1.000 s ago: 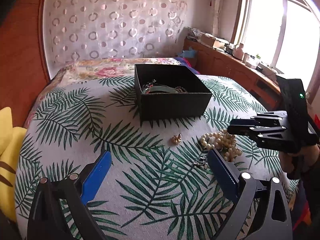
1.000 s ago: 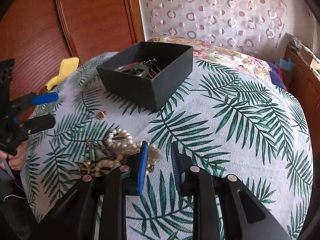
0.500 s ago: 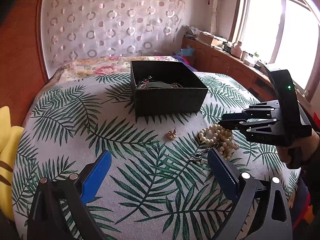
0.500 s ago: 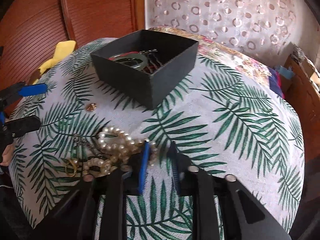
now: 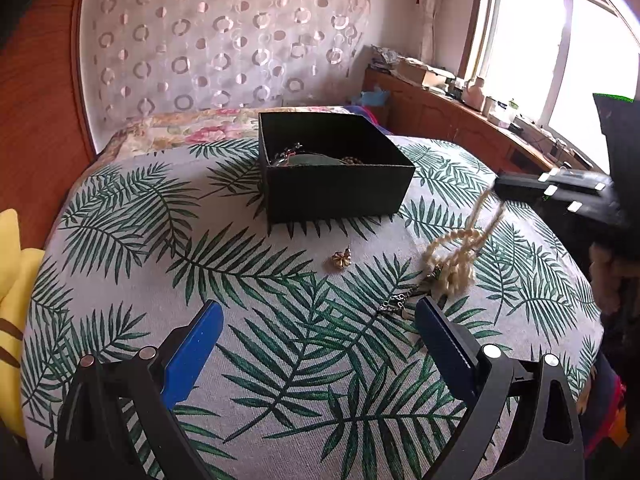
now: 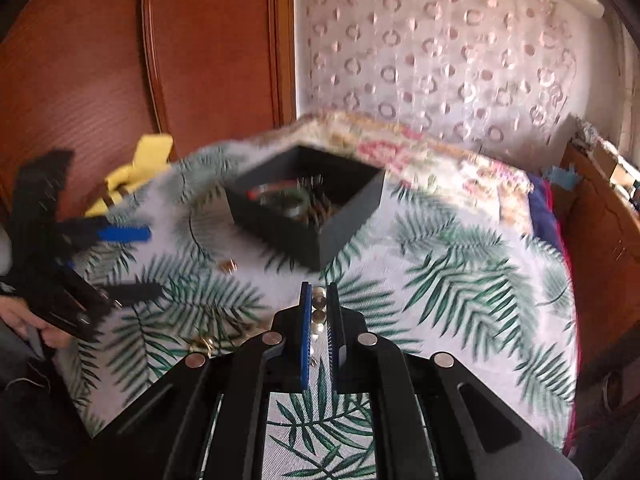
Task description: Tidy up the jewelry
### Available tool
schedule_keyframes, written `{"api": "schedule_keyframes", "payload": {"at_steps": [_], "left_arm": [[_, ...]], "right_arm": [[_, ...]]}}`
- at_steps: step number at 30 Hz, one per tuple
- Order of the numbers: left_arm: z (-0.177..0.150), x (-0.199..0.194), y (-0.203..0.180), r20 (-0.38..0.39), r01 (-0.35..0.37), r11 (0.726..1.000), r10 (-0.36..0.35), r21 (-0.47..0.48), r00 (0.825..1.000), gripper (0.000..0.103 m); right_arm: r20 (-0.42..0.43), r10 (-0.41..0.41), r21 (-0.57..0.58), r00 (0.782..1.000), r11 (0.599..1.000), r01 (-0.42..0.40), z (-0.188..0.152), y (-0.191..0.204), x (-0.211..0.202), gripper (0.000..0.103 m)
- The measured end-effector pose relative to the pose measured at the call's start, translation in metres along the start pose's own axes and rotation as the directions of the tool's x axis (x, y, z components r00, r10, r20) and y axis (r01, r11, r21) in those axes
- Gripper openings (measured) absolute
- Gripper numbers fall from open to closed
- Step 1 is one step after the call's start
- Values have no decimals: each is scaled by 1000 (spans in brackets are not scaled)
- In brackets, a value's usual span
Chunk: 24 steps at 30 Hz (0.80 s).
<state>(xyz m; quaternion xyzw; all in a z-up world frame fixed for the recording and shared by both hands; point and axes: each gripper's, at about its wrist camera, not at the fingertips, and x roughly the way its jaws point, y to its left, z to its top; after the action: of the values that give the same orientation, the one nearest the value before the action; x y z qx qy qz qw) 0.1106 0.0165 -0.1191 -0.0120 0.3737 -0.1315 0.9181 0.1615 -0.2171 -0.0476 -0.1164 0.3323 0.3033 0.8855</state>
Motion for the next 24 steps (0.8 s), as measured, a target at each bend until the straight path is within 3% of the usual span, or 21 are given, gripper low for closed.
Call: {"api": "schedule_keyframes", "payload": {"at_steps": [12,18,24], "left_arm": [[-1,2,-8,-20,16,1000,-16,6,1000,93],[-4,1,-23,-29,45,999,-44,22,999,93],[-8,4,-45,-60,100,993,-96,65,994,67]], "right_arm": [[142,-28,-20,989,999,31,31,0,-56,8],[146,-43,-18,988,999,46,31,-3,-61,8],[90,-54,7,995,999,53,12,-11,-43,8]]}}
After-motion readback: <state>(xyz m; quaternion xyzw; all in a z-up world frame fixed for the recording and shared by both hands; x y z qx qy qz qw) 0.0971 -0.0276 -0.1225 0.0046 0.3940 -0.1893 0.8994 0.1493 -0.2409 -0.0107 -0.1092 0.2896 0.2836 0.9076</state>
